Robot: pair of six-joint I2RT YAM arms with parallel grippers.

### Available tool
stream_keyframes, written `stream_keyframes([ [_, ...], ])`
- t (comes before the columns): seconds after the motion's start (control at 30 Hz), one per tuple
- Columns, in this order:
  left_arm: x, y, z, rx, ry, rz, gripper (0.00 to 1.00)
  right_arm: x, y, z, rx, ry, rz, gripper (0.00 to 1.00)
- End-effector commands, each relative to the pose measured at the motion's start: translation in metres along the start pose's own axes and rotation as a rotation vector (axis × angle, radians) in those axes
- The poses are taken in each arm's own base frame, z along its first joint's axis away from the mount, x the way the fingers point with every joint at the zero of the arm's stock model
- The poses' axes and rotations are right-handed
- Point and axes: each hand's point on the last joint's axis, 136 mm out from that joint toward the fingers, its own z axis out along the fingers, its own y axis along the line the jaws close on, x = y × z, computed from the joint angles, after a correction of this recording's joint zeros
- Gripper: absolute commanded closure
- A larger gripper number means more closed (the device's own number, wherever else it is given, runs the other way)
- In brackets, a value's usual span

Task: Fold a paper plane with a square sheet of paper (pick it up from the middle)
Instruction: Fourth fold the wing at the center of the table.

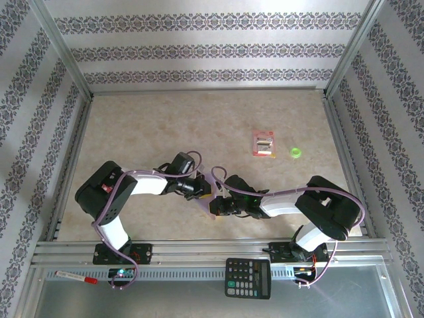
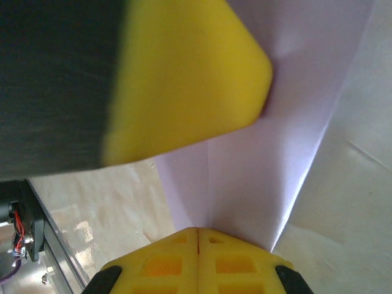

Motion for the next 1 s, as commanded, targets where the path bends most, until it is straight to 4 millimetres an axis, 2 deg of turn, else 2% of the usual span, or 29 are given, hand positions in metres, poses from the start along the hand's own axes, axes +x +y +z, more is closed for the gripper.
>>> stream_keyframes([
  [0.0, -0.009, 0.006, 0.004, 0.006, -0.014, -0.017, 0.92, 0.027, -0.043, 0.0, 0.145, 0.079, 0.094, 0.98],
  [0.27, -0.038, 0.034, -0.006, -0.036, -0.049, -0.042, 0.92, 0.046, -0.061, -0.005, 0.212, 0.128, 0.124, 1.0],
  [0.37, -0.05, 0.038, -0.011, -0.032, -0.064, -0.049, 0.91, 0.051, -0.065, -0.007, 0.226, 0.141, 0.127, 1.0],
  [0.83, -0.118, 0.047, -0.031, -0.097, -0.196, -0.053, 0.88, 0.054, -0.066, -0.01, 0.238, 0.147, 0.115, 1.0],
  [0.97, -0.142, 0.04, -0.044, -0.086, -0.249, -0.05, 0.87, 0.053, -0.065, -0.01, 0.234, 0.146, 0.11, 1.0],
])
